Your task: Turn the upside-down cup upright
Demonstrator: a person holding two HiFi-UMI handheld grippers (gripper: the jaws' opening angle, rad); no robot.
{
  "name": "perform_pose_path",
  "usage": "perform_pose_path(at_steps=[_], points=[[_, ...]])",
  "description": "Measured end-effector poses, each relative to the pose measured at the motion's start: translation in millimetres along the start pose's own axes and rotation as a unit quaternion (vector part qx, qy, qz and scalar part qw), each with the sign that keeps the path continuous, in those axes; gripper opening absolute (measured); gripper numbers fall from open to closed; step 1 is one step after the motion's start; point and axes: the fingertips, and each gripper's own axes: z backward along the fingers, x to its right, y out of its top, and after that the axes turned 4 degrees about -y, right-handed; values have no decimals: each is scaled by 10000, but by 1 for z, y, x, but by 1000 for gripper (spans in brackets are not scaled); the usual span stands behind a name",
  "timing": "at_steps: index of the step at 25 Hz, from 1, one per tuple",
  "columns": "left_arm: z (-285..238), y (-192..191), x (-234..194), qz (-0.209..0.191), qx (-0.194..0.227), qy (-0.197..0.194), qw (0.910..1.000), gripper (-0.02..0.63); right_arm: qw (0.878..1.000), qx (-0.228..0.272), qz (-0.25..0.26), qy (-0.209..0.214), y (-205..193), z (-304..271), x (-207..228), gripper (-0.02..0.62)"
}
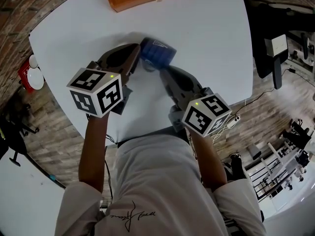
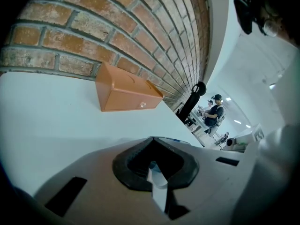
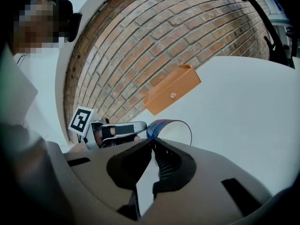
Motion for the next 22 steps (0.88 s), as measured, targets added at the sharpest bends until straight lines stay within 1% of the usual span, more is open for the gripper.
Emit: perform_pose_path(at_steps=[10, 15, 19, 22], points=[[-1, -11, 9, 54, -46, -42, 10000, 11, 9996, -256, 25, 137, -6, 11, 1, 21], [1, -23, 17, 58, -42, 41, 10000, 11, 9988, -430, 246, 56, -12, 20, 6, 23], [1, -35, 25, 222, 52, 11, 9997, 11, 9971, -604, 456, -4, -17, 31, 8, 23], [0, -41, 32, 251, 66, 5, 9997, 11, 9957, -714, 586, -56, -20, 38, 12, 23]])
